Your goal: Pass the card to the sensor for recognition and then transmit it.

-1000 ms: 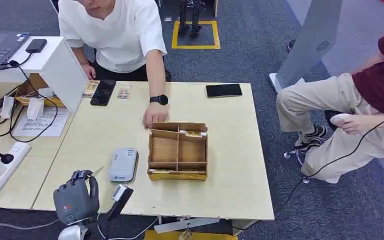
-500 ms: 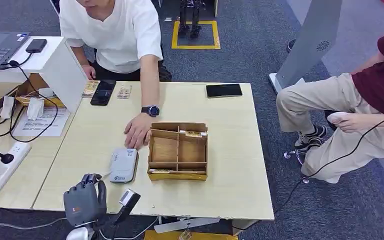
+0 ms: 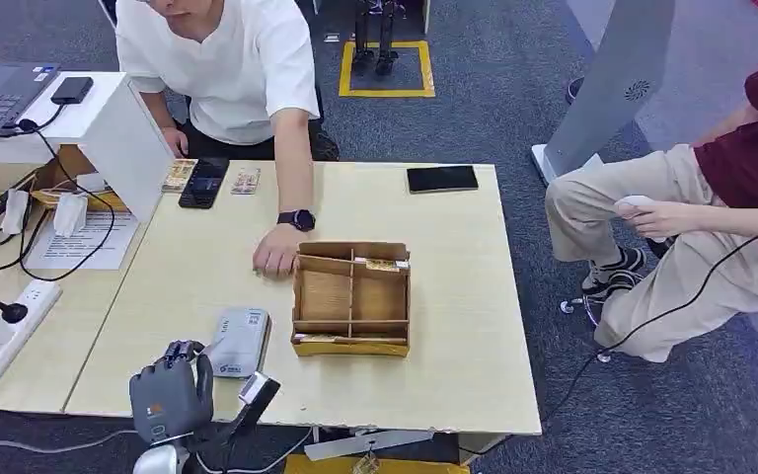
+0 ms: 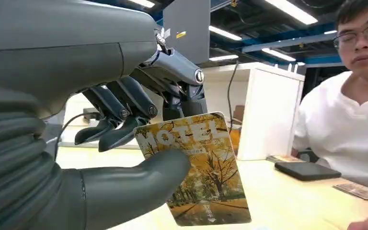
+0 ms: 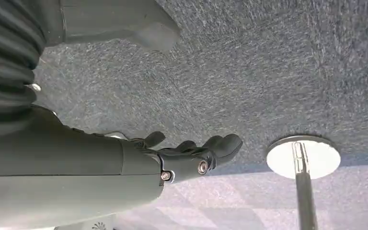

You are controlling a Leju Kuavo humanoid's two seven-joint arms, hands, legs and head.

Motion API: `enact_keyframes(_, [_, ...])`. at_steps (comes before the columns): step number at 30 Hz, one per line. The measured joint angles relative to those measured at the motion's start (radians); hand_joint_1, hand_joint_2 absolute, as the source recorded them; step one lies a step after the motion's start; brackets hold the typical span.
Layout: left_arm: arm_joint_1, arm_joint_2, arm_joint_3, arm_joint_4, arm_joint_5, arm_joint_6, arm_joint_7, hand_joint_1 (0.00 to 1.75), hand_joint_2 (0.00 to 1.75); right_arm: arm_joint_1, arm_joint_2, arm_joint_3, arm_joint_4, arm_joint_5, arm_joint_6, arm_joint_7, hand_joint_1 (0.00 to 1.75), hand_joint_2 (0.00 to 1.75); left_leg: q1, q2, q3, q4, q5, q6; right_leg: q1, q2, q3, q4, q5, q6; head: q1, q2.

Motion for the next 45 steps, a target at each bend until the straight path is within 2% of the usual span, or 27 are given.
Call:
enact_keyframes(4, [-0.035,-0.014,0.004,0.002,0.003,0.0,-0.072,1.75,1.75,-0.003,-0.002,0.0,0.008,0.027,0.0,-0.002,0.0,1.75,0.0,0.0,0.0,0.0,0.0,0.0,0.0,0.0,0.0,0.0,0.0,0.0,0.0,0.0])
enact_keyframes(7, [-0.069,-0.027,0.013,0.015,0.003,0.0,-0.103,1.75,1.75,-0.006,-0.003,0.0,0.014,0.04,0.0,-0.005,0.0,1.75,0.0,0.0,0.0,0.0,0.0,0.0,0.0,0.0,0.0,0.0,0.0,0.0,0.0,0.0])
enact_keyframes(18, [-0.135,-0.057,0.031,0.098,0.001,0.0,-0.111,1.75,1.75,-0.012,-0.006,0.0,0.03,0.073,0.0,-0.007,0.0,1.75,0.0,0.0,0.0,0.0,0.0,0.0,0.0,0.0,0.0,0.0,0.0,0.0,0.0,0.0])
enact_keyframes(22, [-0.148,-0.057,0.032,0.131,0.002,0.0,-0.083,1.75,1.75,-0.012,-0.008,0.0,0.034,0.077,0.0,-0.004,0.0,1.75,0.0,0.0,0.0,0.0,0.0,0.0,0.0,0.0,0.0,0.0,0.0,0.0,0.0,0.0])
enact_keyframes(30, [-0.162,-0.057,0.032,0.175,0.001,0.0,-0.065,1.75,1.75,-0.013,-0.008,0.0,0.039,0.079,0.0,0.0,0.0,1.75,0.0,0.0,0.0,0.0,0.0,0.0,0.0,0.0,0.0,0.0,0.0,0.0,0.0,0.0])
enact_keyframes(34, [-0.171,-0.05,0.031,0.228,0.0,0.0,-0.008,1.75,1.75,-0.013,-0.01,0.0,0.043,0.083,0.0,0.0,0.0,1.75,0.0,0.0,0.0,0.0,0.0,0.0,0.0,0.0,0.0,0.0,0.0,0.0,0.0,0.0])
enact_keyframes(39, [-0.2,-0.017,-0.032,0.307,0.0,0.001,0.097,1.75,1.75,-0.014,-0.012,0.0,0.051,0.085,0.0,0.0,0.0,1.75,0.0,0.0,0.0,0.0,0.0,0.0,0.0,0.0,0.0,0.0,0.0,0.0,0.0,0.0])
enact_keyframes(45, [-0.222,0.004,-0.08,0.369,0.0,0.002,0.114,1.75,1.75,-0.015,-0.016,0.0,0.056,0.082,0.0,0.0,0.0,1.75,0.0,0.0,0.001,0.0,0.0,0.0,0.0,0.0,0.001,0.0,0.0,0.0,0.0,0.0])
